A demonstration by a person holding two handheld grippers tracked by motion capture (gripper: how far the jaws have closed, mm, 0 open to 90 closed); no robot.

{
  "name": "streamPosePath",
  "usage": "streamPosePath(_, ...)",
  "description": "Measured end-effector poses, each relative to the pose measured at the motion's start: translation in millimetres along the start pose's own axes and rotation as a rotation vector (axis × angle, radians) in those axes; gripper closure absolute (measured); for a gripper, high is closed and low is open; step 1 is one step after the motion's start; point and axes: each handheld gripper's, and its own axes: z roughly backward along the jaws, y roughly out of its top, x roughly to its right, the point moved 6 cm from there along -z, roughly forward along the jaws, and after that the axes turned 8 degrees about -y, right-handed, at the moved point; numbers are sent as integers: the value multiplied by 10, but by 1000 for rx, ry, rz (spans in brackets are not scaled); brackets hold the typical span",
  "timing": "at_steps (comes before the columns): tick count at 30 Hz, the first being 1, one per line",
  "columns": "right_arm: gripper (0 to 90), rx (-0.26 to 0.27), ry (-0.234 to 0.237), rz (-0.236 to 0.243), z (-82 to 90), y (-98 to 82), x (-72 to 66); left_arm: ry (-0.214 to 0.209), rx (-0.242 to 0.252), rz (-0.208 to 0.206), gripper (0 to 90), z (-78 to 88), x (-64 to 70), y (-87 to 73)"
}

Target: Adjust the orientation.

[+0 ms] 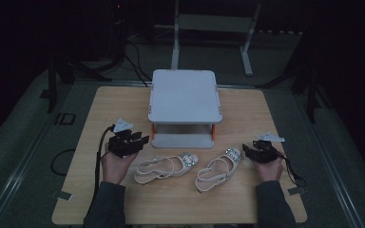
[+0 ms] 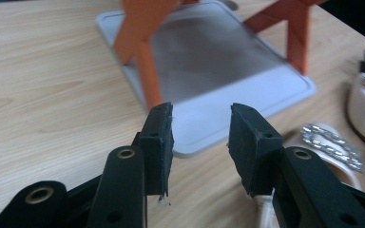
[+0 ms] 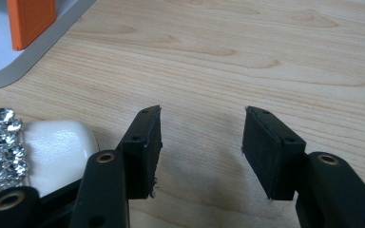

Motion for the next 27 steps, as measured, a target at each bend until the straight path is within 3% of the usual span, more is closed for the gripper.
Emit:
streamPosePath(5, 476, 3, 1, -4, 6, 4, 5, -17, -37, -68, 594, -25, 227, 51)
streamPosePath(10, 476, 2, 1, -3, 4, 2, 6, -63, -85, -108, 577, -148, 376, 33)
streamPosePath(14, 476, 2, 1, -3, 3, 1, 7, -82, -129, -121, 578, -235, 409, -22)
streamPosePath(16, 476, 1, 0, -5, 1, -2, 11, -102, -189, -134, 577, -304, 419, -93)
streamPosePath(21, 476, 1, 1, -7, 2, -2, 12, -121, -259, -130, 566, -389, 396, -215)
streamPosePath(27, 476, 1, 1, -10, 3, -3, 24, -151, -303, -142, 557, -420, 405, -295)
